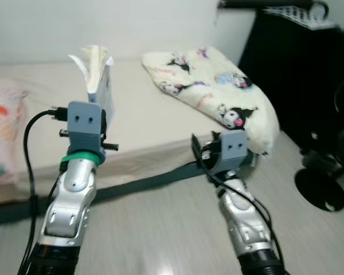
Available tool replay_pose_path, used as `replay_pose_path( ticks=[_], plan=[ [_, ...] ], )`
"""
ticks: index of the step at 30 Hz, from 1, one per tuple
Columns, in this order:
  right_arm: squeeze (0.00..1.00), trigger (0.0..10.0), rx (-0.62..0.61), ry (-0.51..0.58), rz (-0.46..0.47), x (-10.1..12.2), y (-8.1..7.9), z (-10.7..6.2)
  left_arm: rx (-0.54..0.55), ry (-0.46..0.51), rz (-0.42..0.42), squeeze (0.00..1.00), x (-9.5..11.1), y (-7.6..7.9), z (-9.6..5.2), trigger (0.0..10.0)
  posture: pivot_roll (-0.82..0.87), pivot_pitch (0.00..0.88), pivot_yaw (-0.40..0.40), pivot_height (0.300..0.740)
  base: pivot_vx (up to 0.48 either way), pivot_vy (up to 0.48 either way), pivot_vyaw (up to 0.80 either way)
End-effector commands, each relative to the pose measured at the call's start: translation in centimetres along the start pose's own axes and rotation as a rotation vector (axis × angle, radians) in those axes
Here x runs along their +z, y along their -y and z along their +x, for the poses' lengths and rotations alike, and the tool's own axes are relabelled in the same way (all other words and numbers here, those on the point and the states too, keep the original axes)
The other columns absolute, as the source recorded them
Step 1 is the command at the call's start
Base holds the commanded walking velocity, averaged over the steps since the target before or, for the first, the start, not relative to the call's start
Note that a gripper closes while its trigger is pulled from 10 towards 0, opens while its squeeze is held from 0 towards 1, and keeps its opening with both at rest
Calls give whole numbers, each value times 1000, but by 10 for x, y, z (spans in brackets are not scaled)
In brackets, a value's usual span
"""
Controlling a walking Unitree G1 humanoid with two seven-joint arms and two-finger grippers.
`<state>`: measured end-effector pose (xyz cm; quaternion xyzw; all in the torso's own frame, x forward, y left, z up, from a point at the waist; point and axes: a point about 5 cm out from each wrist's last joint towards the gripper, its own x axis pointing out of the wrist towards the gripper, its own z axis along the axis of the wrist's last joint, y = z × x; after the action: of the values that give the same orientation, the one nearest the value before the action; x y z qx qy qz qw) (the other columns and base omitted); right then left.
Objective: Clean up the room
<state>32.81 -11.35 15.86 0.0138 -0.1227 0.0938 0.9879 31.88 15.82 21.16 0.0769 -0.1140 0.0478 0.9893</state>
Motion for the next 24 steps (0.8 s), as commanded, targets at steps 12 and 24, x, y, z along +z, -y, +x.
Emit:
replay_pose_path(
  ticks=[12, 24],
  plan=[
    [0, 10000, 10, -11, 35, -2, -3, -3, 46, -33, 30, 0, -4, -3, 2, 10000, 0, 48, -19, 740, 164, 114, 260],
    [0, 10000, 25, -3, 41, -2, -5, -4, 53, -43, 48, 0, -5, -4, 1, 10000, 0, 52, -20, 740, 396, 271, 0]
  ],
)
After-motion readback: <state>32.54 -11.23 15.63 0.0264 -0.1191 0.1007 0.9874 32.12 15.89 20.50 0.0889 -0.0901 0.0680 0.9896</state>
